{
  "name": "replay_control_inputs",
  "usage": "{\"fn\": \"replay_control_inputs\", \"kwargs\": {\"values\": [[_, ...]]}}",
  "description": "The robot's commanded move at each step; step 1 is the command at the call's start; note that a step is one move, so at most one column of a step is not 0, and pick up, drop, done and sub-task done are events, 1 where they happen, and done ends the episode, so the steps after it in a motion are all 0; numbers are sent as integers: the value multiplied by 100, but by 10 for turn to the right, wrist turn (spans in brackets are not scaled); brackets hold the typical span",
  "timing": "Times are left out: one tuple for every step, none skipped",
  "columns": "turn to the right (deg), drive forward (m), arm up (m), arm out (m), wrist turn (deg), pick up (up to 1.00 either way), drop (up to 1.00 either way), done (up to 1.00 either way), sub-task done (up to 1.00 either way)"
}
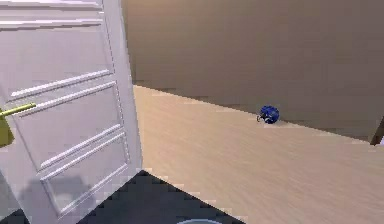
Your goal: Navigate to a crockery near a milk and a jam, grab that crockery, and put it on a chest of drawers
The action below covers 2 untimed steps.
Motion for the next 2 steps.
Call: {"fn": "replay_control_inputs", "kwargs": {"values": [[0,100,0,0,0,0,0,0,0],[30,0,0,0,0,0,0,0,0]]}}
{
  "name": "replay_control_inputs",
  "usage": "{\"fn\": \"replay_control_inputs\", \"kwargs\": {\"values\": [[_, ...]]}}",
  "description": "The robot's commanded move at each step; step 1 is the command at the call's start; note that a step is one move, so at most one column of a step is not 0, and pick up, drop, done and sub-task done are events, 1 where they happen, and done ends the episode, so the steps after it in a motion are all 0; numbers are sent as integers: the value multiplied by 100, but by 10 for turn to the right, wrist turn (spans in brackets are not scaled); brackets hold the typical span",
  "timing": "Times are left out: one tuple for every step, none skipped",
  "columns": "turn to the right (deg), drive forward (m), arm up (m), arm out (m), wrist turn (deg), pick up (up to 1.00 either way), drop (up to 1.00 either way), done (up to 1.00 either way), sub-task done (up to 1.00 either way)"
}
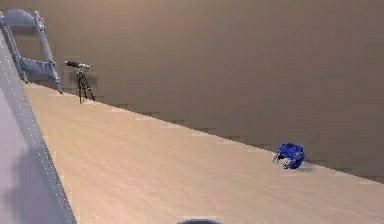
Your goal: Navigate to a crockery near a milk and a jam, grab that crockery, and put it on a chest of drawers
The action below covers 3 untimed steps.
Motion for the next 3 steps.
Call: {"fn": "replay_control_inputs", "kwargs": {"values": [[0,55,0,0,0,0,0,0,0],[-30,0,0,0,0,0,0,0,0],[0,50,0,0,0,0,0,0,0]]}}
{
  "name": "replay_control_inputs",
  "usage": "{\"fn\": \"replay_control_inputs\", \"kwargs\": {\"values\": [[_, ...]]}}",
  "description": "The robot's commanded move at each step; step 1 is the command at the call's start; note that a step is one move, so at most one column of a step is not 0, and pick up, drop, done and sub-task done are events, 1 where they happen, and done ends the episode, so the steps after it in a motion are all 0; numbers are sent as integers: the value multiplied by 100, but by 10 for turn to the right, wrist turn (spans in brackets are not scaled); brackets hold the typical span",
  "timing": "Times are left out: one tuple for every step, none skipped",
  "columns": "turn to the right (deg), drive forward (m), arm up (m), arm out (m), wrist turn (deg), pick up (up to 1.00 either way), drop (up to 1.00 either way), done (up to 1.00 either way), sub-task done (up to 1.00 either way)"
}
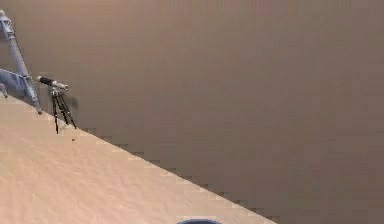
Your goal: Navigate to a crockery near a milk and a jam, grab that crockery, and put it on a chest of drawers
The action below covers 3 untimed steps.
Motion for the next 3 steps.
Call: {"fn": "replay_control_inputs", "kwargs": {"values": [[-450,0,0,0,0,0,0,0,0],[-30,0,0,0,0,0,0,0,0],[0,100,0,0,0,0,0,0,0]]}}
